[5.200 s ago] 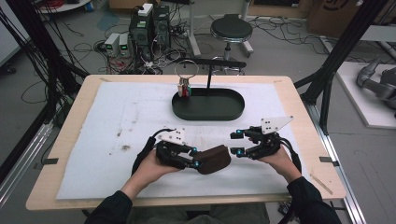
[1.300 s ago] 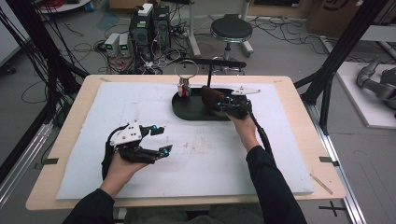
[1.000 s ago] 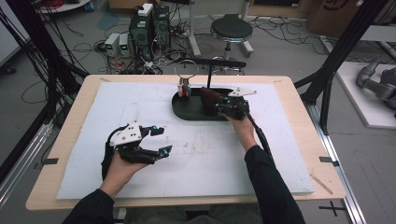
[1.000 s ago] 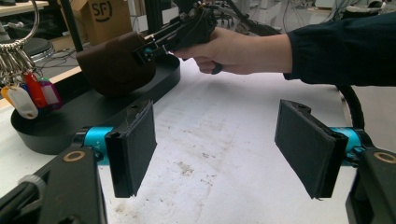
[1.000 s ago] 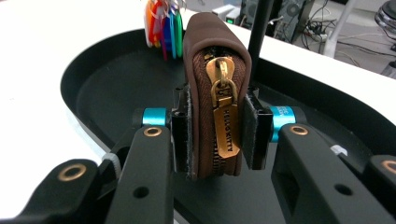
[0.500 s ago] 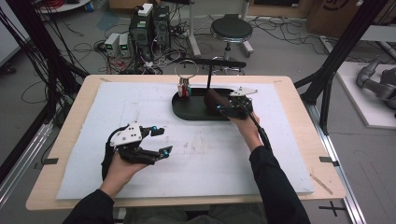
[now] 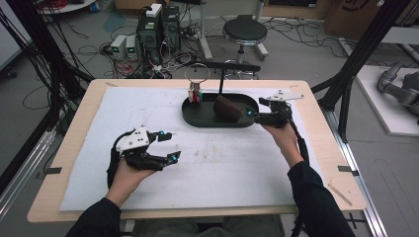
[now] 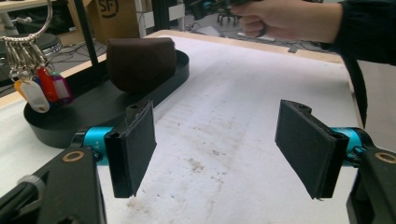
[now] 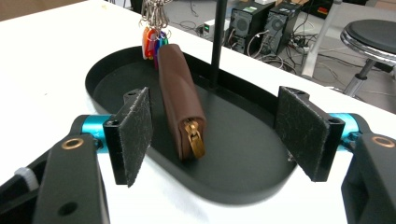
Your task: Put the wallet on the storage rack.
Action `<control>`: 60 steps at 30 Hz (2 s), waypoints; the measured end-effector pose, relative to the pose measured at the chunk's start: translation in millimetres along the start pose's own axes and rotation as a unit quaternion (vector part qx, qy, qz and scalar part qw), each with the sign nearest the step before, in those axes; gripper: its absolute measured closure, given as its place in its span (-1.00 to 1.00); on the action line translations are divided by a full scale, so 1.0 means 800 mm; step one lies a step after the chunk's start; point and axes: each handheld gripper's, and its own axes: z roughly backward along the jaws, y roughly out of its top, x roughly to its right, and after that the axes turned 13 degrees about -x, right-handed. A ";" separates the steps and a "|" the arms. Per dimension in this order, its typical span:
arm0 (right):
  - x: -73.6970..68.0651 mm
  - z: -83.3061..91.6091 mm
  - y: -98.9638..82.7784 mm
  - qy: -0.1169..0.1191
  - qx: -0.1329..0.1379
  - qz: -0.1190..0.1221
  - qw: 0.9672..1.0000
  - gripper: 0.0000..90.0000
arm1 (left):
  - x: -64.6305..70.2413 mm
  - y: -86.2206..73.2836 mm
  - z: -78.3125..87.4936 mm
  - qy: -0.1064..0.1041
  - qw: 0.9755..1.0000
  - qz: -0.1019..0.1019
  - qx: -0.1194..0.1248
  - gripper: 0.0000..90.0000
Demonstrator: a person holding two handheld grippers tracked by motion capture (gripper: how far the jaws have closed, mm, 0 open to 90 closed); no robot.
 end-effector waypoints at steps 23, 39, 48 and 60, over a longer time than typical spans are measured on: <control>0.016 0.070 -0.093 -0.011 0.004 -0.042 0.999 -0.46 | -0.028 -0.023 0.016 0.073 0.997 0.020 -0.022 -0.37; 0.033 0.070 -0.111 -0.018 -0.004 -0.058 0.998 -0.47 | -0.037 -0.031 0.030 0.095 0.994 0.046 -0.006 -0.37; 0.035 0.068 -0.113 -0.013 -0.008 -0.055 0.998 -0.47 | -0.038 -0.033 0.031 0.098 0.994 0.046 -0.008 -0.37; 0.037 0.067 -0.113 -0.014 -0.009 -0.059 0.998 -0.47 | -0.038 -0.034 0.033 0.104 0.993 0.049 -0.009 -0.37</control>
